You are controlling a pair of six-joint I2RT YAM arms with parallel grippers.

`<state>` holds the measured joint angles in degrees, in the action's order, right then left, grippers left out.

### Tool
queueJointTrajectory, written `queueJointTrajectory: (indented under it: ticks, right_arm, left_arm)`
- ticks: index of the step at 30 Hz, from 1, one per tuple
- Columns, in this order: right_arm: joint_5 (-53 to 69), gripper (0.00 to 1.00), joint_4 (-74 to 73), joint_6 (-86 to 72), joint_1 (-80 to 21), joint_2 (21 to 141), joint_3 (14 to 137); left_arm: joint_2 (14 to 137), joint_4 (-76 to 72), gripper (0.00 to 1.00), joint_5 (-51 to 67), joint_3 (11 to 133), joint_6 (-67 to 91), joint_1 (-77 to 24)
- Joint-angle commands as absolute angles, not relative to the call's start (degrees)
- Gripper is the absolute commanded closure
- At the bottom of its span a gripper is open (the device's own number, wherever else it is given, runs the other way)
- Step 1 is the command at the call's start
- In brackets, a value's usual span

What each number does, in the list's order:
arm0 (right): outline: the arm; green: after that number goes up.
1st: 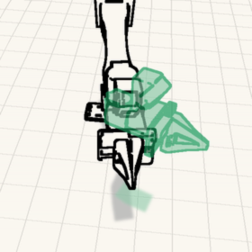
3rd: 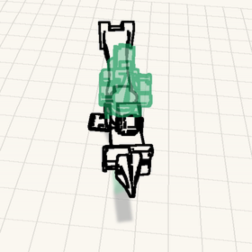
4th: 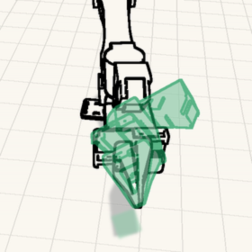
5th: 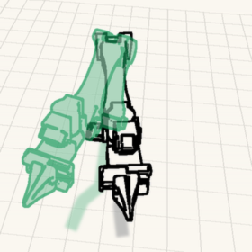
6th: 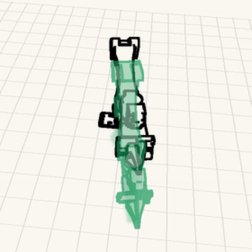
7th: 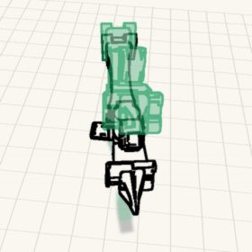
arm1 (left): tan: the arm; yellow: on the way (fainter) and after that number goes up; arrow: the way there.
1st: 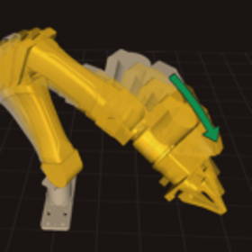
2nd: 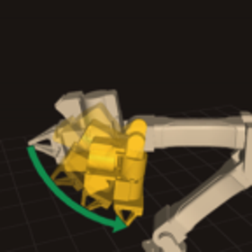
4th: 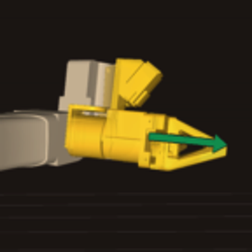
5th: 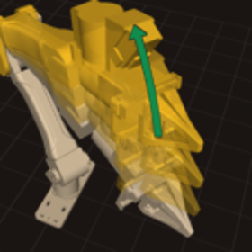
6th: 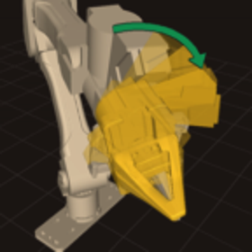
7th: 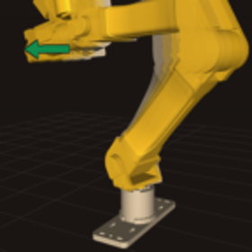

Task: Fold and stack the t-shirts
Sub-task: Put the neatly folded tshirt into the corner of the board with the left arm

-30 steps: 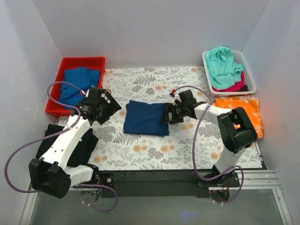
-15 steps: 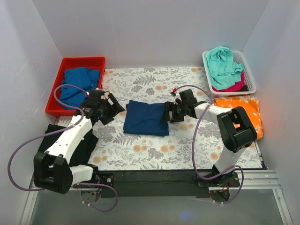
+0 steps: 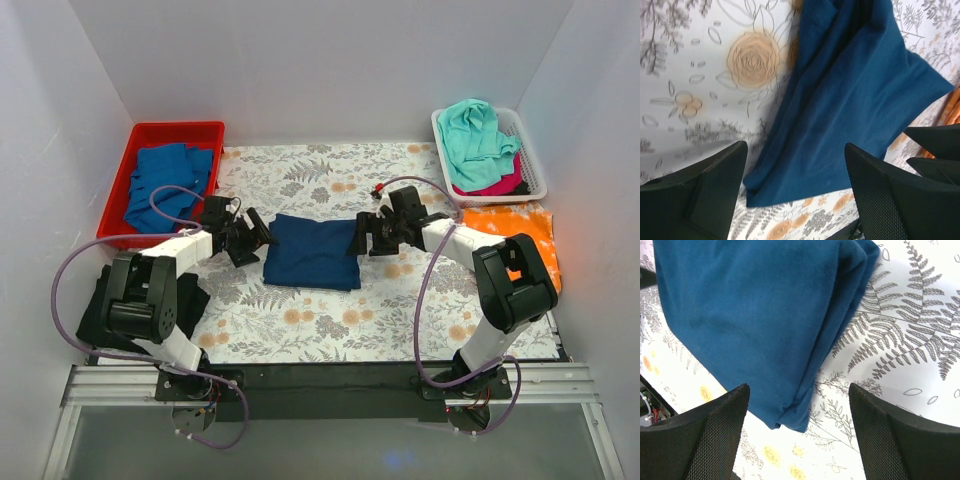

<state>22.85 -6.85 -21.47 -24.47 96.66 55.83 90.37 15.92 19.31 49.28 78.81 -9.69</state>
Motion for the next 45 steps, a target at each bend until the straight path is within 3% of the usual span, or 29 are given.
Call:
queueJointTrajectory:
  ticks: [1,10,14,18,20,24,25,30,33,37,45]
  right_arm:
    - [23.0,0.15,-7.8,-20.5,-23.8,94.3,57.6]
    - [23.6,0.15,-8.9,-20.4,-23.0,92.8,57.7]
    - [23.9,0.16,-9.4,-20.4,-22.9,93.2,58.1]
    - [24.1,0.16,-9.6,-20.7,-22.8,93.4,58.2]
    - [24.1,0.16,-9.6,-20.8,-22.8,93.4,58.2]
    - [24.5,0.17,-9.7,-20.8,-22.7,94.0,58.4]
    - [24.5,0.17,-9.6,-20.9,-22.8,94.0,58.4]
    - [25.0,0.18,-9.6,-21.0,-22.7,93.8,58.4]
    - [25.1,0.19,-9.7,-21.0,-22.7,93.2,58.2]
    - [25.1,0.20,-9.8,-20.9,-22.7,92.1,57.8]
    - [25.2,0.20,-10.8,-20.1,-22.6,92.5,59.3]
  left_arm:
    - [93.1,7.2,0.23,26.4,48.9,77.3,-7.6]
    - [99.8,1.9,0.28,33.7,47.6,76.1,-7.2]
    - [100.2,1.1,0.50,36.7,47.6,76.3,-7.2]
    - [98.4,3.0,0.68,36.0,46.7,75.9,-7.2]
    - [97.5,2.6,0.72,35.2,45.0,75.8,-7.2]
    - [99.5,2.4,0.96,35.2,43.9,75.5,-7.2]
    - [99.9,2.5,0.98,35.4,44.1,75.7,-7.2]
    - [100.6,6.7,1.00,34.0,47.9,73.7,-7.2]
    - [99.7,18.3,1.00,28.0,52.7,70.2,-7.2]
    - [95.2,29.2,1.00,17.8,57.5,66.1,-7.2]
    - [82.1,49.3,1.00,9.6,59.6,65.3,-7.2]
